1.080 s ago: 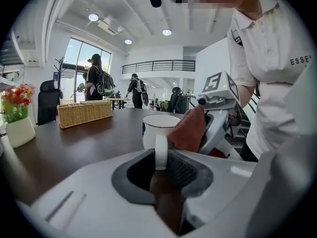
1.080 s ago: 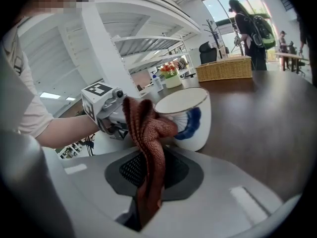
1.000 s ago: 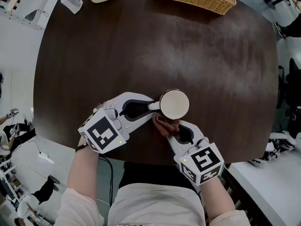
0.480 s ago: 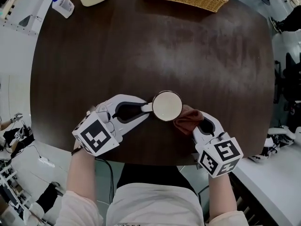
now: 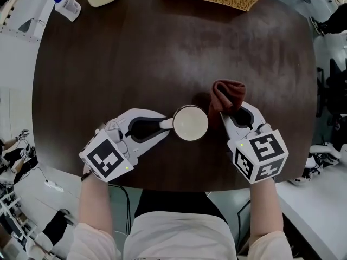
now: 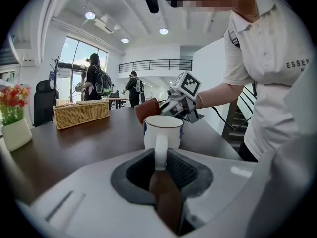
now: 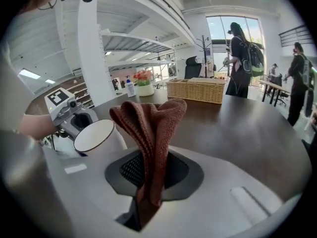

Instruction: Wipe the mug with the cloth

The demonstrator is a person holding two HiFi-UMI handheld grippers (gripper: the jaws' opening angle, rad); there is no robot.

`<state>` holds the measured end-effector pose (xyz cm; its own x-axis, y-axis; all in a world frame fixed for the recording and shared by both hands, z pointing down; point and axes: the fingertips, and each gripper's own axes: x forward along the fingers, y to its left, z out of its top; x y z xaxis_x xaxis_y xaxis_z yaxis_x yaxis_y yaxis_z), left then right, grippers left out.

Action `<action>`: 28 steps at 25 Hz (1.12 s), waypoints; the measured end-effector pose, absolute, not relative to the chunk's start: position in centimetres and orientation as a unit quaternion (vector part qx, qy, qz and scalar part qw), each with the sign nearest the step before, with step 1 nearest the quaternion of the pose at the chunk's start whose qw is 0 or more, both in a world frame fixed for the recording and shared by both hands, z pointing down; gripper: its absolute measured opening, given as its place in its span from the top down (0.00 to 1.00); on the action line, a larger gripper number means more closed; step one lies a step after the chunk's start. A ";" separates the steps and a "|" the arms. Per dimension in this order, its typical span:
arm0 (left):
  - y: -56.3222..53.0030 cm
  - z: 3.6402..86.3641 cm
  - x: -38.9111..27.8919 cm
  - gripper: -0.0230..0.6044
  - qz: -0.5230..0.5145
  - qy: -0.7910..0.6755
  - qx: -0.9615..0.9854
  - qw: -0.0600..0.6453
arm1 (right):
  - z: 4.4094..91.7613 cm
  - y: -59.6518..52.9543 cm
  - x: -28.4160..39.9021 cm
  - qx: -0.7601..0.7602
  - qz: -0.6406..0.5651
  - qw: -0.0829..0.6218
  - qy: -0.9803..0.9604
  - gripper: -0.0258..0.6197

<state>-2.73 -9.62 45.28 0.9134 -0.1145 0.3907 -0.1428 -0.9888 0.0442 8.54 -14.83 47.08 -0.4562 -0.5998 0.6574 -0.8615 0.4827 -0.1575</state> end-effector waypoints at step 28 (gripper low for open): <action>-9.7 45.9 -2.6 0.83 0.240 -0.085 0.967 0.031 | 48.8 -4.1 3.8 0.297 0.239 0.358 -0.852 0.83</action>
<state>-2.63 -9.66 45.89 0.8706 -0.1497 0.4686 -0.1791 -0.9836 0.0186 3.75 -4.14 48.85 -0.5676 -0.3356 0.7519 -0.6775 0.7092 -0.1949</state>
